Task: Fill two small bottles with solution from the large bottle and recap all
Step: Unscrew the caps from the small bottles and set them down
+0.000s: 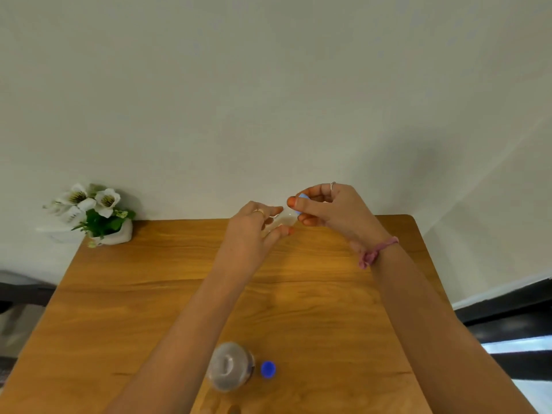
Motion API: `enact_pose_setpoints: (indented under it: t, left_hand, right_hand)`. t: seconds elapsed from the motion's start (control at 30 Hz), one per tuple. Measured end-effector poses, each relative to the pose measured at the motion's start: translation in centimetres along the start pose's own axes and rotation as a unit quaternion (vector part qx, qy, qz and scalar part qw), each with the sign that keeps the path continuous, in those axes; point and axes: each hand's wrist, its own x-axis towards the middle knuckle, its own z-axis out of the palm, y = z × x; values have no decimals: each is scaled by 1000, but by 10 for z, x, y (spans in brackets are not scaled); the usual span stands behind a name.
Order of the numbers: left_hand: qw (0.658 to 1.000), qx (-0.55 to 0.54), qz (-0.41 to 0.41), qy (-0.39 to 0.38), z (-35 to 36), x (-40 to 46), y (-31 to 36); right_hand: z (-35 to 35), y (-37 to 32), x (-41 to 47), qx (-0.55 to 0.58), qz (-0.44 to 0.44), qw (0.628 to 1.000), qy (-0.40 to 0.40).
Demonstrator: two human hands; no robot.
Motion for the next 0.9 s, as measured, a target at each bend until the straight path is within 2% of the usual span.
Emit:
enact_pose_setpoints:
  t: [0.1,0.23,0.4,0.47,0.57,0.7,0.83,0.9]
  left_hand:
    - [1000,-14,-14,2,-32,-30,-8]
    - [999,-22,-27,19,-67,-75,-23]
    - [986,-157,-55,11,-98,-115,-47]
    - [979,-200,-48,4,-109,-128,-55]
    - [976,-214,-44,10,-121,-145,-67]
    - [970,-235,-54,3,-127,-156,-78]
    - [966,-249,-65,-7,-134,-161,-88]
    - [967,-248,-58,-5,-138,-163,-93]
  right_hand:
    - [29,-15,-26,27,-4,1000,-8]
    - [74,-25,-52,-14,-43,999,-5]
    - [115,-34,-77,-38,-128,988,-79]
    - [123,-43,-83,-98,-155,975,-126]
    - [128,-63,-93,-265,-152,930,-203]
    - [149,-86,-105,-393,-66,898,-188]
    - [164,-91,-115,-420,-144,877,-183]
    - [166,-91,-118,-380,-117,893,-211]
